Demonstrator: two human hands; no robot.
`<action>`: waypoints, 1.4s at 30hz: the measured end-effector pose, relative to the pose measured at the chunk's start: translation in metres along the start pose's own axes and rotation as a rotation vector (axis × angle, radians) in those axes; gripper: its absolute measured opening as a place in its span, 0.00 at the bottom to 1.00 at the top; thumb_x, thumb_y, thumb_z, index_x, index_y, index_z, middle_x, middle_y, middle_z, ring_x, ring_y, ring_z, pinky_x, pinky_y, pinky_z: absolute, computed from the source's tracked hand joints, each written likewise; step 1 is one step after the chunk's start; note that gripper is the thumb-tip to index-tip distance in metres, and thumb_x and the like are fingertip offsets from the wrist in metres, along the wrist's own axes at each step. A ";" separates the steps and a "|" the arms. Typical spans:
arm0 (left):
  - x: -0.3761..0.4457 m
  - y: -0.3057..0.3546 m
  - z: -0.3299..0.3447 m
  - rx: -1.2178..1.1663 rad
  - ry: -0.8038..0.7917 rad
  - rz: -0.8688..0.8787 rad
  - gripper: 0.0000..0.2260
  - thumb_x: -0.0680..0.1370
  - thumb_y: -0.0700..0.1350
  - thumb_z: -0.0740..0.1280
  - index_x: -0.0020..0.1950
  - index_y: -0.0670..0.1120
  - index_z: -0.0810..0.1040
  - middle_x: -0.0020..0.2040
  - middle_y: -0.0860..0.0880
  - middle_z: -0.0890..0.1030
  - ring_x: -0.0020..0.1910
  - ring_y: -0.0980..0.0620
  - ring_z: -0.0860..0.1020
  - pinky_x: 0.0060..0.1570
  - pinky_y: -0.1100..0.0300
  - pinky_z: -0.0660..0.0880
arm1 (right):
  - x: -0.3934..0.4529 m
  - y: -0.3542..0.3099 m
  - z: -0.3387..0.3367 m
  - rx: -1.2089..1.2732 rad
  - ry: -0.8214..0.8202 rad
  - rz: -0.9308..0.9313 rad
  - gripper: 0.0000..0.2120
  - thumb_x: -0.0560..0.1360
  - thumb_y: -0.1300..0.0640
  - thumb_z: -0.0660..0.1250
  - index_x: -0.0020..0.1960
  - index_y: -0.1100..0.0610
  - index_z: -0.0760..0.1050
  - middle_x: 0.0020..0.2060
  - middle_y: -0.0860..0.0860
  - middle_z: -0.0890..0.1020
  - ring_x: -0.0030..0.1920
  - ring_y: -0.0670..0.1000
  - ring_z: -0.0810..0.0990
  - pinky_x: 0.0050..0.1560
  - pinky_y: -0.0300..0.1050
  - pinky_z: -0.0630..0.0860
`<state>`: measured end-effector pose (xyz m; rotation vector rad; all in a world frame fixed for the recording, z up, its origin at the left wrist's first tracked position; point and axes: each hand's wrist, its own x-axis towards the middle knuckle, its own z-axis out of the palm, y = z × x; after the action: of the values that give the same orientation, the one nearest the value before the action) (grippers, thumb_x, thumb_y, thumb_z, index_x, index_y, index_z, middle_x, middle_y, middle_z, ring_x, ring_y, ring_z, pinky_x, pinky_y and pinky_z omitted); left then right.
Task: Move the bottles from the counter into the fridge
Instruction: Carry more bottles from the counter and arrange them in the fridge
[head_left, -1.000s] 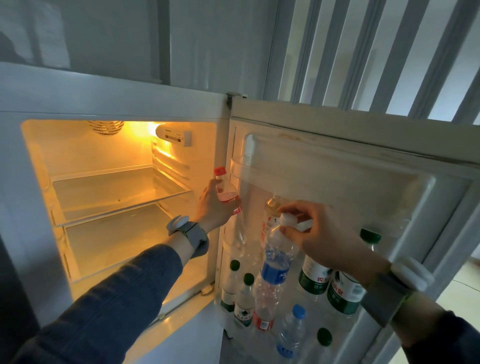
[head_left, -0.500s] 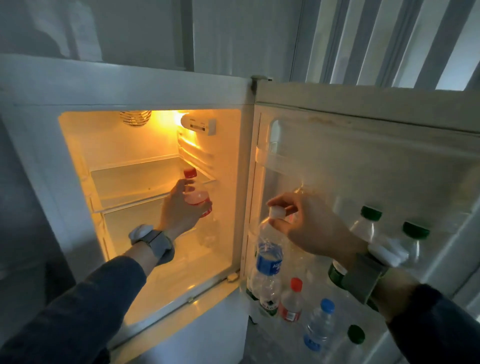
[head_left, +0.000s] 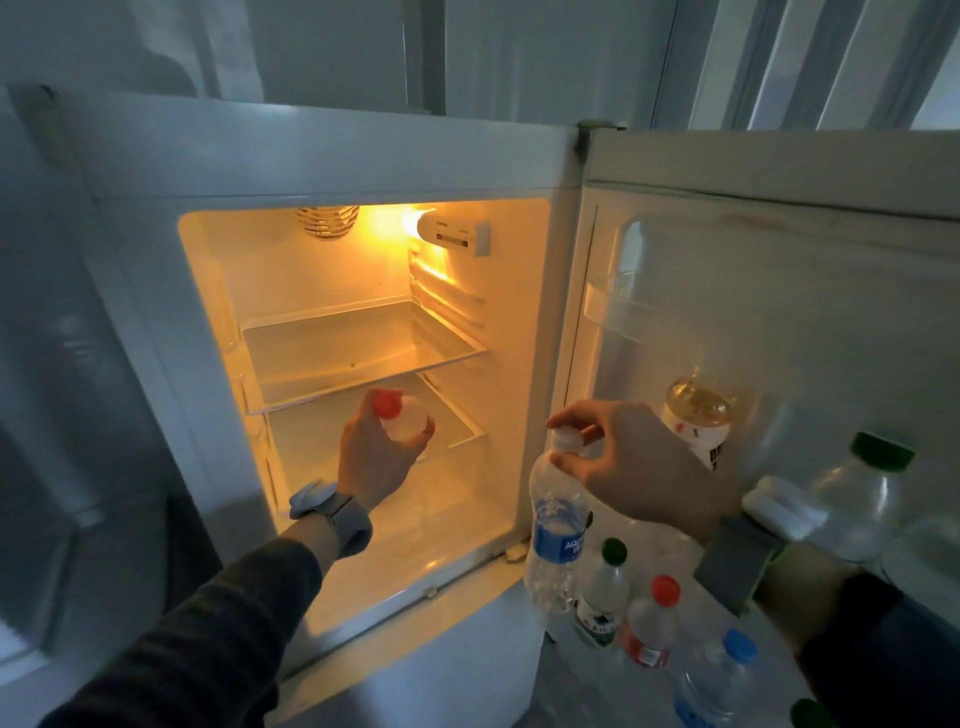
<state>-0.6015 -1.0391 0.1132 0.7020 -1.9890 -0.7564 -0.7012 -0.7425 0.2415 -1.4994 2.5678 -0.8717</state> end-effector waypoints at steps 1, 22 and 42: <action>0.000 -0.001 0.001 0.013 0.028 0.006 0.23 0.71 0.57 0.79 0.59 0.54 0.74 0.46 0.54 0.79 0.43 0.50 0.78 0.43 0.55 0.75 | 0.004 0.000 0.002 0.004 0.000 -0.001 0.18 0.78 0.50 0.73 0.67 0.46 0.77 0.55 0.42 0.82 0.54 0.40 0.79 0.58 0.38 0.78; 0.047 -0.072 0.104 0.217 -0.397 0.172 0.26 0.75 0.32 0.72 0.72 0.50 0.78 0.80 0.44 0.64 0.73 0.38 0.71 0.67 0.47 0.73 | 0.032 0.016 0.020 -0.006 0.012 0.070 0.18 0.78 0.50 0.72 0.67 0.44 0.75 0.47 0.39 0.80 0.43 0.44 0.81 0.47 0.36 0.79; 0.078 -0.126 0.186 0.272 -0.516 0.154 0.23 0.78 0.45 0.73 0.72 0.47 0.73 0.78 0.42 0.63 0.79 0.39 0.60 0.74 0.41 0.66 | 0.032 0.031 0.036 0.026 0.026 0.162 0.14 0.78 0.47 0.73 0.62 0.42 0.76 0.51 0.37 0.80 0.48 0.42 0.80 0.52 0.34 0.79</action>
<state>-0.7756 -1.1333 -0.0195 0.5312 -2.6187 -0.6204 -0.7320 -0.7732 0.2035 -1.2599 2.6398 -0.9055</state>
